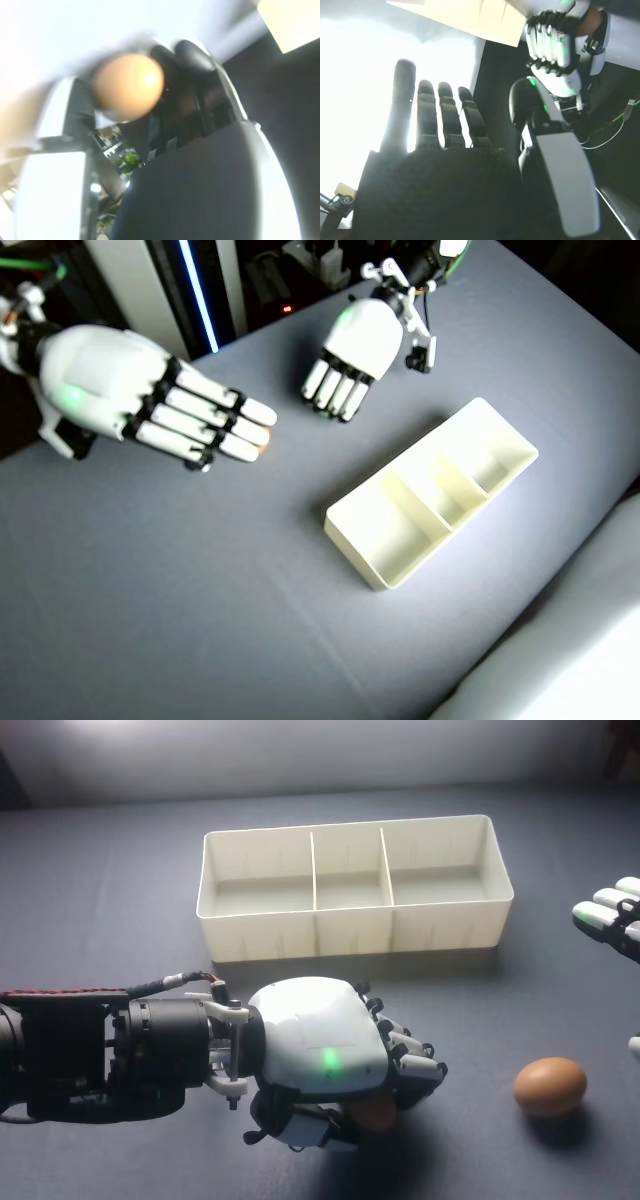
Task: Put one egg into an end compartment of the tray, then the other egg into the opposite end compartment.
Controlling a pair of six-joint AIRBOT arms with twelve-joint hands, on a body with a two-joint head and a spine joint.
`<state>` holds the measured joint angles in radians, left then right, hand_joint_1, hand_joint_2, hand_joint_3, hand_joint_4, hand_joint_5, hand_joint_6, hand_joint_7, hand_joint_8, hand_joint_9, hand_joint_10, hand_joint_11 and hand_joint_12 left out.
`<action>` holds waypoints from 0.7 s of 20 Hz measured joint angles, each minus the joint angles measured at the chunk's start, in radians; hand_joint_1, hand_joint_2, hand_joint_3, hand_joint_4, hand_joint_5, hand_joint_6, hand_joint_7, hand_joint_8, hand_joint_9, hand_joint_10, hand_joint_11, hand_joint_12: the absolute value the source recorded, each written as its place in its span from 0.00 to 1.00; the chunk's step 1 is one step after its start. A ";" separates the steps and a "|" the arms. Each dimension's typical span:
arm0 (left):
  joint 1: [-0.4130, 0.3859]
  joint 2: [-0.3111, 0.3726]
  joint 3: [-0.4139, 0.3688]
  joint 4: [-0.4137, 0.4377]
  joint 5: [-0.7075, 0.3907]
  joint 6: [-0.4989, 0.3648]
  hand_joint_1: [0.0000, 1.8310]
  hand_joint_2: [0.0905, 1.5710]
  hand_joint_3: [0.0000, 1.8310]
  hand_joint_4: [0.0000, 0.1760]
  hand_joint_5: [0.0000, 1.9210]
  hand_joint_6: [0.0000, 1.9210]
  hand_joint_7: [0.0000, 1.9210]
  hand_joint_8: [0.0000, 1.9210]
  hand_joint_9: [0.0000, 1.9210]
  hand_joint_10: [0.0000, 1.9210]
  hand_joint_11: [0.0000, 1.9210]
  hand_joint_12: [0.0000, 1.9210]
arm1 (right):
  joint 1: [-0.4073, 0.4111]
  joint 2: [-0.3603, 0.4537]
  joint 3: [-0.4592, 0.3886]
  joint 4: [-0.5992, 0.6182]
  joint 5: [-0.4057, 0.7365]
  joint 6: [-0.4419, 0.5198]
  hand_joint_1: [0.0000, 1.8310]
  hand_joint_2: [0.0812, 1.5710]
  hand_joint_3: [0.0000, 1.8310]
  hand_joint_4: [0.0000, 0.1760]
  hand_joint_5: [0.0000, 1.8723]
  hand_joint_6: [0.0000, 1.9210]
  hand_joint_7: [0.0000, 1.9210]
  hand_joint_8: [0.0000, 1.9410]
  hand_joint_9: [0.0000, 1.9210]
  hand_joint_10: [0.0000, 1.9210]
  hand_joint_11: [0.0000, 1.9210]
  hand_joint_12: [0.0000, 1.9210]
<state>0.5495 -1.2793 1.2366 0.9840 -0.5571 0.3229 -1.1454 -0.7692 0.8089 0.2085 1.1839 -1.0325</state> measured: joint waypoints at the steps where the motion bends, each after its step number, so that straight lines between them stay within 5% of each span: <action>1: 0.000 0.006 -0.006 0.006 -0.003 0.002 0.62 0.85 0.01 0.00 0.27 0.77 0.34 0.95 0.42 0.97 0.42 1.00 | 0.000 -0.001 0.000 0.000 0.000 0.000 0.22 0.91 0.00 0.00 0.00 0.00 0.00 0.00 0.00 0.00 0.00 1.00; 4: -0.003 0.032 -0.027 0.002 -0.005 0.041 0.61 0.87 0.01 0.00 0.26 0.76 0.32 0.99 0.49 0.99 0.50 1.00 | 0.000 -0.001 0.000 0.000 0.000 0.000 0.23 0.91 0.01 0.00 0.00 0.00 0.00 0.00 0.00 0.00 0.00 1.00; 6: -0.011 0.057 -0.040 -0.029 -0.011 0.070 0.60 0.88 0.01 0.00 0.23 0.82 0.32 0.99 0.44 0.98 0.44 1.00 | 0.000 -0.001 0.000 0.000 0.000 0.000 0.22 0.91 0.00 0.00 0.00 0.00 0.00 0.00 0.00 0.00 0.00 1.00; 9: -0.027 0.105 -0.070 -0.077 -0.039 0.134 0.60 0.88 0.01 0.00 0.24 0.80 0.32 1.00 0.49 1.00 0.48 1.00 | 0.000 -0.001 0.000 0.002 0.000 0.000 0.20 0.91 0.01 0.00 0.00 0.00 0.00 0.00 0.00 0.00 0.00 1.00; 11: -0.037 0.117 -0.074 -0.085 -0.053 0.145 0.61 0.86 0.00 0.00 0.26 0.80 0.34 0.94 0.45 0.98 0.42 1.00 | 0.000 -0.001 0.000 0.001 0.000 0.000 0.20 0.91 0.01 0.00 0.00 0.00 0.00 0.00 0.00 0.00 0.00 1.00; 12: -0.039 0.126 -0.077 -0.103 -0.059 0.157 0.72 0.81 0.00 0.00 0.28 0.82 0.34 0.74 0.39 0.84 0.31 0.96 | 0.000 -0.001 0.000 0.000 0.000 0.000 0.18 0.91 0.00 0.00 0.00 0.00 0.00 0.00 0.00 0.00 0.00 1.00; 14: -0.041 0.141 -0.080 -0.148 -0.064 0.193 0.79 0.79 0.00 0.00 0.27 0.79 0.35 0.73 0.41 0.79 0.26 0.97 | 0.000 -0.001 0.001 0.005 0.000 0.000 0.17 0.91 0.01 0.00 0.00 0.00 0.00 0.00 0.00 0.00 0.00 1.00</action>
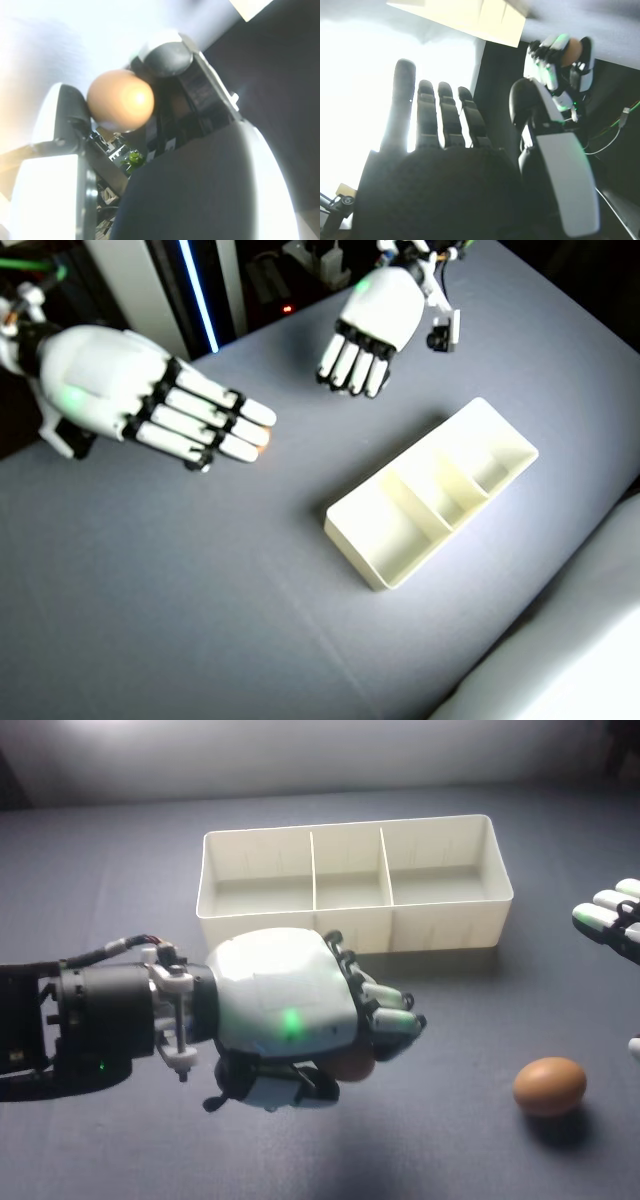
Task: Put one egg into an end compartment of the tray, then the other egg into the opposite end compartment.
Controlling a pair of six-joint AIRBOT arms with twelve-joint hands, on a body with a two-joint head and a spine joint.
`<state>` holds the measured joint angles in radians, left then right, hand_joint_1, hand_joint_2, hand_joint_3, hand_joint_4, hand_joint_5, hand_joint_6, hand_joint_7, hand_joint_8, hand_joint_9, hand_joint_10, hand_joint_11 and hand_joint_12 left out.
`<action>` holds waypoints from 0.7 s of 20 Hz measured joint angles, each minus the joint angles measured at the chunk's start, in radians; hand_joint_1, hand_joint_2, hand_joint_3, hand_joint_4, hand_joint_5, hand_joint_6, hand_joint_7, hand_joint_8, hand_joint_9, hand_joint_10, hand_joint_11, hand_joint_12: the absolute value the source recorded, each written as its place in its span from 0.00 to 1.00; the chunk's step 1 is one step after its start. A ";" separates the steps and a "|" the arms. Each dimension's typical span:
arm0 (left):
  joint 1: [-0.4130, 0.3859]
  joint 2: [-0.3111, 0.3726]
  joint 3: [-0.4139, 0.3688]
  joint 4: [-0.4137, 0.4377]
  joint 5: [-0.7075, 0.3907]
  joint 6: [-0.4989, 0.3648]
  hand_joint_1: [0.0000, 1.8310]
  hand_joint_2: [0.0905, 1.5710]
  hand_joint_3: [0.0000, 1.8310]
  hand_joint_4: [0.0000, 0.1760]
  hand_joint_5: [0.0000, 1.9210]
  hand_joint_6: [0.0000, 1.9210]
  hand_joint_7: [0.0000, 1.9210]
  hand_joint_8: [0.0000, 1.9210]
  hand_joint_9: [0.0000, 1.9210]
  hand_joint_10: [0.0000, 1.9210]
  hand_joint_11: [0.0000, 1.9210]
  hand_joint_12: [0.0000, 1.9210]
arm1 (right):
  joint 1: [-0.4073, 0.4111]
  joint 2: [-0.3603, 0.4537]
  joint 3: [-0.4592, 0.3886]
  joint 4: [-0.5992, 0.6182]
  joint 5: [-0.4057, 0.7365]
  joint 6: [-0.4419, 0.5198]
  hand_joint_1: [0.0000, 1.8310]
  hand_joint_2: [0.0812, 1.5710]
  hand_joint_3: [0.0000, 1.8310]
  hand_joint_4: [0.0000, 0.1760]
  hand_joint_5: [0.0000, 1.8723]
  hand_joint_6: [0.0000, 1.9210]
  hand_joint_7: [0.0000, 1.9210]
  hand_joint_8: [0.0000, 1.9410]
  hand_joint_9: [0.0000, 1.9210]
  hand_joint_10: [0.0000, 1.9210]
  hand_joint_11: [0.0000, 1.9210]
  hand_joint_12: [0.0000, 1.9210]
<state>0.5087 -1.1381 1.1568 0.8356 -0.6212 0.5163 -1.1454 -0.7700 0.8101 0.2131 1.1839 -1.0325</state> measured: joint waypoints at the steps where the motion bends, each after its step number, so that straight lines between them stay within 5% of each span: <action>1: 0.000 0.007 0.000 -0.024 -0.002 0.018 0.80 0.79 0.00 0.00 0.26 0.76 0.35 0.75 0.41 0.81 0.23 0.97 | 0.000 0.000 0.001 0.002 0.000 0.000 0.16 0.91 0.01 0.00 0.00 0.00 0.00 0.00 0.00 0.00 0.00 1.00; 2: -0.001 0.019 -0.004 -0.051 0.000 0.044 0.67 0.83 0.00 0.00 0.27 0.74 0.36 0.89 0.46 0.91 0.36 0.99 | 0.000 0.000 0.001 0.002 0.001 0.000 0.14 0.91 0.00 0.00 0.00 0.00 0.00 0.00 0.00 0.00 0.00 1.00; 3: -0.005 0.025 -0.004 -0.069 0.000 0.060 0.64 0.84 0.00 0.00 0.28 0.73 0.36 0.91 0.48 0.93 0.44 1.00 | 0.000 0.000 0.001 0.001 0.000 0.000 0.13 0.91 0.00 0.00 0.00 0.00 0.00 0.00 0.00 0.00 0.00 1.00; 6: -0.013 0.034 -0.004 -0.126 0.000 0.101 0.72 0.81 0.00 0.00 0.25 0.75 0.33 0.81 0.40 0.85 0.39 0.95 | 0.000 0.000 0.001 0.001 0.002 0.000 0.11 0.91 0.01 0.00 0.00 0.00 0.00 0.00 0.00 0.00 0.00 1.00; 7: -0.013 0.034 -0.004 -0.140 0.001 0.118 0.73 0.80 0.00 0.00 0.29 0.67 0.36 0.79 0.43 0.84 0.44 0.96 | -0.001 0.000 0.001 0.002 0.001 0.000 0.11 0.91 0.01 0.00 0.00 0.00 0.00 0.00 0.00 0.00 0.00 1.00; 10: -0.014 0.042 -0.002 -0.200 -0.001 0.167 0.73 0.79 0.00 0.00 0.28 0.70 0.38 0.75 0.44 0.83 0.44 0.97 | -0.001 0.000 0.001 0.003 0.003 0.000 0.13 0.91 0.00 0.00 0.00 0.00 0.00 0.00 0.00 0.00 0.00 1.00; 11: -0.014 0.052 -0.002 -0.238 -0.005 0.181 0.73 0.80 0.00 0.00 0.26 0.77 0.35 0.74 0.42 0.80 0.43 0.88 | -0.001 0.000 0.001 0.003 0.003 0.000 0.12 0.91 0.00 0.00 0.00 0.00 0.00 0.00 0.00 0.00 0.00 1.00; 12: -0.014 0.060 0.002 -0.257 -0.011 0.192 0.79 0.78 0.00 0.00 0.26 0.75 0.35 0.71 0.43 0.73 0.37 0.95 | -0.001 0.000 0.001 0.004 0.003 0.000 0.11 0.91 0.00 0.00 0.00 0.00 0.00 0.00 0.00 0.00 0.00 1.00; 14: -0.014 0.075 0.001 -0.296 -0.030 0.221 0.80 0.78 0.00 0.00 0.28 0.69 0.34 0.74 0.42 0.74 0.33 0.98 | -0.001 0.000 0.001 0.005 0.005 0.000 0.11 0.92 0.01 0.00 0.00 0.00 0.00 0.00 0.00 0.00 0.00 1.00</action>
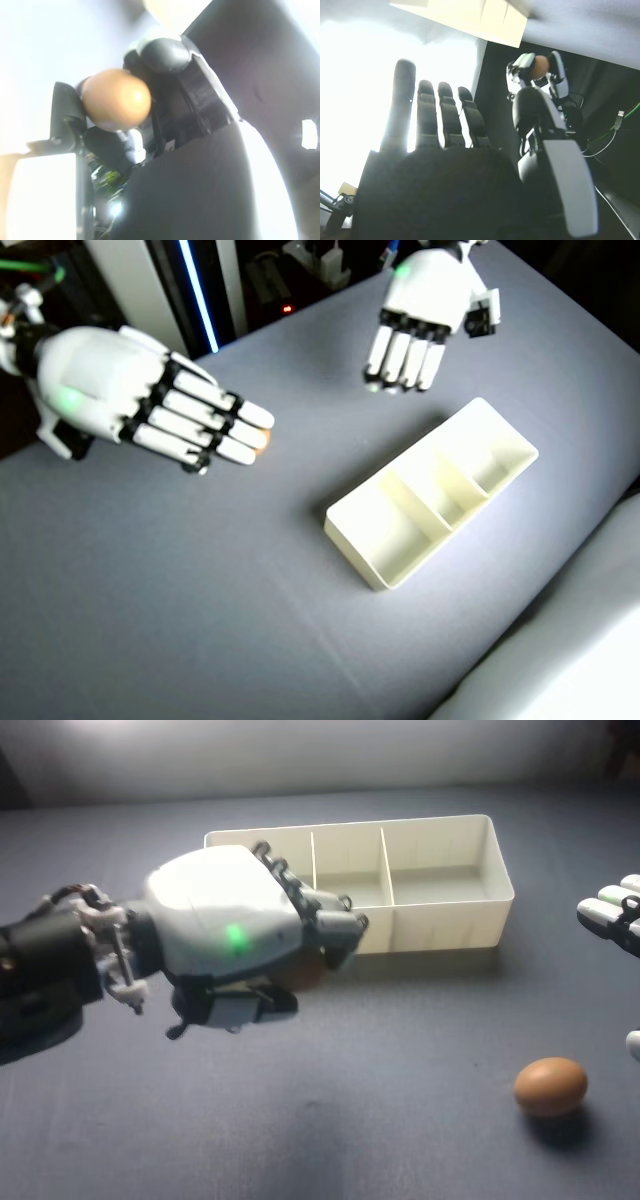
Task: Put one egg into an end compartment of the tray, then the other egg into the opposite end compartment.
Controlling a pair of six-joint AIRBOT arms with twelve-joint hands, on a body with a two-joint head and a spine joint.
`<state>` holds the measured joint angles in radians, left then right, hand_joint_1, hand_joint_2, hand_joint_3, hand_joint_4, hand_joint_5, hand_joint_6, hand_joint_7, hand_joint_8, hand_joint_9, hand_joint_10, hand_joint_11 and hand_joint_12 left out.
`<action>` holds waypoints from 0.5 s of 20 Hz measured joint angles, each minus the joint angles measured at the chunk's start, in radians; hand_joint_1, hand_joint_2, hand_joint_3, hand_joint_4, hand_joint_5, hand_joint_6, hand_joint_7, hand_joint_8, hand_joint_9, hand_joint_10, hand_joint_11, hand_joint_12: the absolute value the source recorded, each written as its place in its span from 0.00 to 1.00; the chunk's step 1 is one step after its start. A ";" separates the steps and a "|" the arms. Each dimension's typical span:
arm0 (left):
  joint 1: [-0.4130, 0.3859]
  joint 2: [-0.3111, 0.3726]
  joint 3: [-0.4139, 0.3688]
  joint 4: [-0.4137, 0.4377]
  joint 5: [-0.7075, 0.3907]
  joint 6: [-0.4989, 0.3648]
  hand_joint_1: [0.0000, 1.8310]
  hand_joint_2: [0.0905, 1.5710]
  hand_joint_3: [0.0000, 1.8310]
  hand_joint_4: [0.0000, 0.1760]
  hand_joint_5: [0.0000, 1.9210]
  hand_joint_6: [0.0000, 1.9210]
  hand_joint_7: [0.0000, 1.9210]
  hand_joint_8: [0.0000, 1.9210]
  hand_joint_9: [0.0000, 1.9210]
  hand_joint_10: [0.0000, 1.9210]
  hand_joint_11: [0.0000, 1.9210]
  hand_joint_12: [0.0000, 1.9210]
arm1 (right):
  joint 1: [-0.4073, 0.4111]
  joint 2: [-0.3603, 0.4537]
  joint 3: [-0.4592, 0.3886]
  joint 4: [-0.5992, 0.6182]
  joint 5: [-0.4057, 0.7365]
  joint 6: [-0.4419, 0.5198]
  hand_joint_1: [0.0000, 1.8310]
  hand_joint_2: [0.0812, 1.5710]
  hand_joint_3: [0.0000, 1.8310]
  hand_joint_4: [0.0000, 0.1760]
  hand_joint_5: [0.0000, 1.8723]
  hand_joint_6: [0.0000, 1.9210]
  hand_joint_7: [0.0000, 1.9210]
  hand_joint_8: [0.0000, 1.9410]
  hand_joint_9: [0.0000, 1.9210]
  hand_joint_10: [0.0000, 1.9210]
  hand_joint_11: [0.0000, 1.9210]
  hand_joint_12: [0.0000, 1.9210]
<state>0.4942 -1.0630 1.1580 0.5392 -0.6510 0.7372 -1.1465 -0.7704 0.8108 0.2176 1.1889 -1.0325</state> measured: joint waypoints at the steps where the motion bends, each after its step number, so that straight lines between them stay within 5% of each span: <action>1: -0.001 0.005 0.000 -0.014 -0.010 0.001 0.80 0.78 0.00 0.00 0.28 0.67 0.34 0.75 0.41 0.75 0.33 0.98 | 0.000 0.000 0.000 -0.001 0.002 0.000 0.11 0.92 0.01 0.00 0.00 0.00 0.00 0.00 0.00 0.00 0.00 1.00; 3: -0.002 0.008 -0.001 -0.041 -0.030 0.013 0.73 0.80 0.00 0.00 0.30 0.68 0.33 0.82 0.39 0.85 0.41 0.93 | -0.005 0.000 0.000 0.000 0.002 0.000 0.10 0.92 0.01 0.00 0.00 0.00 0.00 0.00 0.00 0.00 0.00 1.00; 4: -0.005 0.008 -0.001 -0.052 -0.034 0.023 0.66 0.82 0.00 0.00 0.33 0.65 0.35 0.91 0.48 0.96 0.53 0.99 | -0.005 0.000 0.000 0.003 0.003 0.000 0.10 0.91 0.00 0.00 0.00 0.00 0.00 0.00 0.00 0.00 0.00 1.00; 5: -0.008 0.008 -0.001 -0.061 -0.035 0.032 0.64 0.82 0.01 0.00 0.32 0.76 0.34 0.86 0.56 0.99 0.62 1.00 | -0.005 0.000 0.000 0.005 0.003 0.000 0.10 0.91 0.00 0.00 0.00 0.00 0.00 0.00 0.00 0.00 0.00 1.00; 6: -0.014 0.008 -0.001 -0.078 -0.039 0.044 0.60 0.80 0.00 0.00 0.36 0.75 0.46 0.97 0.62 1.00 0.67 1.00 | -0.005 0.000 0.000 0.006 0.003 0.000 0.10 0.91 0.00 0.00 0.00 0.00 0.00 0.00 0.00 0.00 0.00 1.00; 7: -0.019 0.008 0.004 -0.093 -0.043 0.050 0.63 0.81 0.01 0.00 0.33 0.78 0.36 0.87 0.62 1.00 0.67 1.00 | -0.005 -0.001 0.000 0.006 0.003 0.000 0.10 0.91 0.00 0.00 0.00 0.00 0.00 0.00 0.00 0.00 0.00 1.00; 8: -0.020 0.008 0.011 -0.123 -0.050 0.057 0.65 0.80 0.01 0.00 0.34 0.68 0.39 0.86 0.50 0.92 0.50 0.97 | -0.005 -0.004 0.000 0.006 0.003 0.000 0.11 0.91 0.00 0.00 0.00 0.00 0.00 0.00 0.00 0.00 0.00 1.00; 10: -0.025 0.008 0.020 -0.159 -0.043 0.079 0.73 0.78 0.00 0.00 0.31 0.71 0.39 0.72 0.41 0.81 0.36 0.88 | -0.005 -0.005 0.000 0.006 0.003 0.000 0.11 0.91 0.00 0.00 0.00 0.00 0.00 0.00 0.00 0.00 0.00 1.00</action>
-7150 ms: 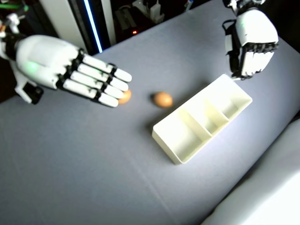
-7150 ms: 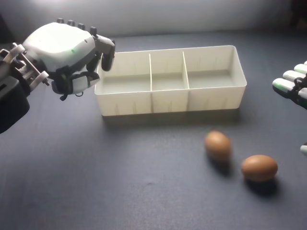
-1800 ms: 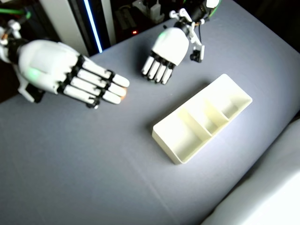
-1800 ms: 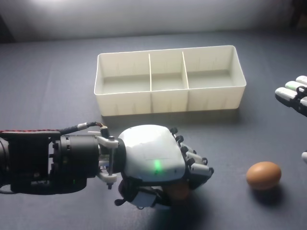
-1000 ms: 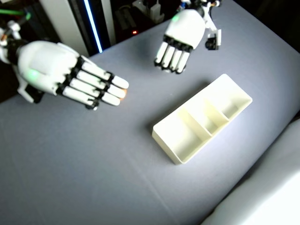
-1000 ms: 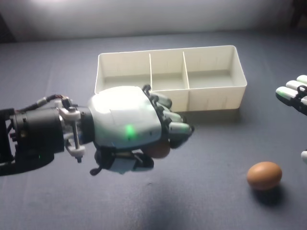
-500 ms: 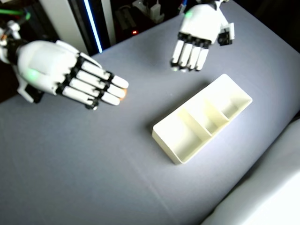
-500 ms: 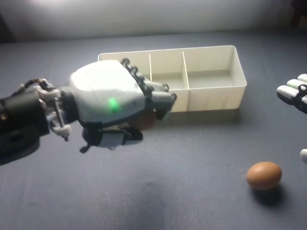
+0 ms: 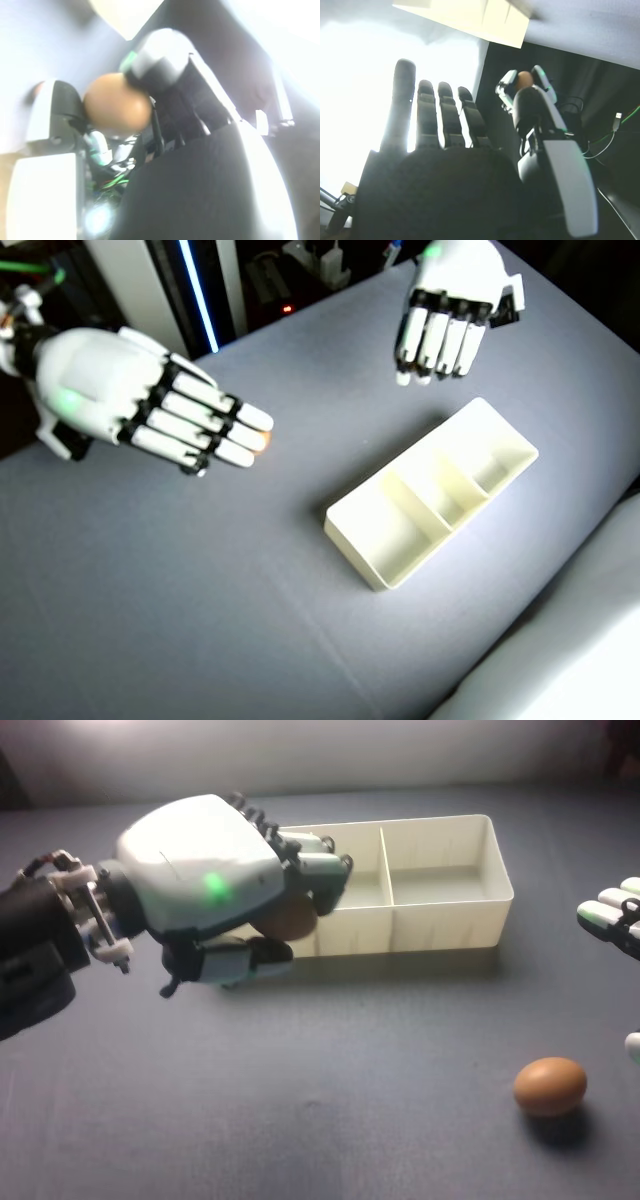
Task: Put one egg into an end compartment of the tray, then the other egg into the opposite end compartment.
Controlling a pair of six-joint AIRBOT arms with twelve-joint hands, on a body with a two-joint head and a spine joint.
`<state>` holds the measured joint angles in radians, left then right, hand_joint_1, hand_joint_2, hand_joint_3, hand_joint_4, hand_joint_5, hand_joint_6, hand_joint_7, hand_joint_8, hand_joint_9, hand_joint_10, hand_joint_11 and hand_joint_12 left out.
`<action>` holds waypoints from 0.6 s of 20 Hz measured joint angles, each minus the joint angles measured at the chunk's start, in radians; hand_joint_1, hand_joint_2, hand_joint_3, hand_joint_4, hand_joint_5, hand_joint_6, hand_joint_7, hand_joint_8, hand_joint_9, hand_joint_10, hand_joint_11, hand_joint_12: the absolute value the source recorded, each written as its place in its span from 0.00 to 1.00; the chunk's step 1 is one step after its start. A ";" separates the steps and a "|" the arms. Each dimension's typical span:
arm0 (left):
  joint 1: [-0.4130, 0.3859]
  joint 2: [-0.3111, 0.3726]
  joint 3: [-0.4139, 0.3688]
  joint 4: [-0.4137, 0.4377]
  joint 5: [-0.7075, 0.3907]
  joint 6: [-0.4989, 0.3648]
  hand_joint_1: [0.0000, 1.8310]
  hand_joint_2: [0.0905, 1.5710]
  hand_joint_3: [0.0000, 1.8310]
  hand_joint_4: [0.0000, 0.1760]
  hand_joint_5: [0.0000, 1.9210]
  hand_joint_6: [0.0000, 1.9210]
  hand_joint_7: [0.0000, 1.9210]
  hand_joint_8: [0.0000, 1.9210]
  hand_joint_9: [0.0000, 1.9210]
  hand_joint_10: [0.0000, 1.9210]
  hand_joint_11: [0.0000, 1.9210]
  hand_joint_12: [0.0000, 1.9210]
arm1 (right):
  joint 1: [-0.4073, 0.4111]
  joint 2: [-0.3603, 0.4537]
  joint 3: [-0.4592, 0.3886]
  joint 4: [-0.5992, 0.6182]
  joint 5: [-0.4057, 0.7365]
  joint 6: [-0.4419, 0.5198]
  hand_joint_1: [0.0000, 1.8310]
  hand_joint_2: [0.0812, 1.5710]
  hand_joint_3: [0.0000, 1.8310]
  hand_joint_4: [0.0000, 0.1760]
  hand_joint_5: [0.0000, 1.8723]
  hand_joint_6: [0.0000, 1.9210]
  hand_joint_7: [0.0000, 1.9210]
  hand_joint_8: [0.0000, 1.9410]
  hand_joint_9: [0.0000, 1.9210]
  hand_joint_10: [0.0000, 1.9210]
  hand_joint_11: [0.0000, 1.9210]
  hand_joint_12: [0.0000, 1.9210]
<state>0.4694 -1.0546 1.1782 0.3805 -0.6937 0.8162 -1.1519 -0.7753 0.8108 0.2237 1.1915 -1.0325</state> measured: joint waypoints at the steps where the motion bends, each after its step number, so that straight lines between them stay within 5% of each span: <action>1: 0.000 0.000 0.007 -0.013 -0.002 0.001 0.73 0.78 0.00 0.00 0.31 0.71 0.38 0.73 0.40 0.83 0.35 0.90 | 0.000 0.000 0.000 0.000 0.000 0.000 0.11 0.91 0.00 0.00 0.00 0.00 0.00 0.00 0.00 0.00 0.00 1.00; 4: -0.025 0.002 0.009 -0.051 -0.003 0.031 0.73 0.77 0.00 0.00 0.35 0.60 0.41 0.73 0.40 0.87 0.39 0.99 | 0.000 0.000 0.000 0.002 0.003 0.000 0.11 0.91 0.00 0.00 0.00 0.00 0.00 0.00 0.00 0.00 0.00 1.00; 5: -0.031 0.002 0.012 -0.054 -0.003 0.038 0.67 0.78 0.00 0.00 0.35 0.63 0.42 0.81 0.45 0.91 0.43 1.00 | 0.000 0.000 0.000 0.001 0.004 0.000 0.11 0.91 0.00 0.00 0.00 0.00 0.00 0.00 0.00 0.00 0.00 1.00; 9: -0.070 -0.006 0.047 -0.105 0.014 0.058 0.74 0.76 0.00 0.00 0.35 0.64 0.42 0.71 0.42 0.84 0.42 0.97 | -0.001 -0.003 0.002 0.004 0.005 0.000 0.12 0.92 0.00 0.00 0.00 0.00 0.00 0.00 0.00 0.00 0.00 1.00; 10: -0.084 -0.014 0.057 -0.119 0.026 0.072 0.67 0.78 0.00 0.00 0.36 0.64 0.42 0.80 0.44 0.92 0.38 0.99 | -0.001 -0.004 0.002 0.006 0.005 0.000 0.12 0.91 0.00 0.00 0.00 0.00 0.00 0.00 0.00 0.00 0.00 1.00; 11: -0.098 -0.021 0.062 -0.139 0.038 0.089 0.66 0.77 0.00 0.00 0.36 0.65 0.44 0.78 0.42 0.93 0.20 1.00 | -0.001 -0.004 0.002 0.004 0.006 0.000 0.13 0.91 0.00 0.00 0.00 0.00 0.00 0.00 0.00 0.00 0.00 1.00; 12: -0.108 -0.028 0.069 -0.141 0.045 0.097 0.66 0.77 0.00 0.00 0.36 0.66 0.44 0.77 0.42 0.92 0.23 1.00 | -0.001 -0.004 0.002 0.002 0.006 0.000 0.13 0.91 0.00 0.00 0.00 0.00 0.00 0.00 0.00 0.00 0.00 1.00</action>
<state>0.3618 -1.0828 1.2476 0.2394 -0.6483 0.9127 -1.1526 -0.7795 0.8131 0.2260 1.1980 -1.0321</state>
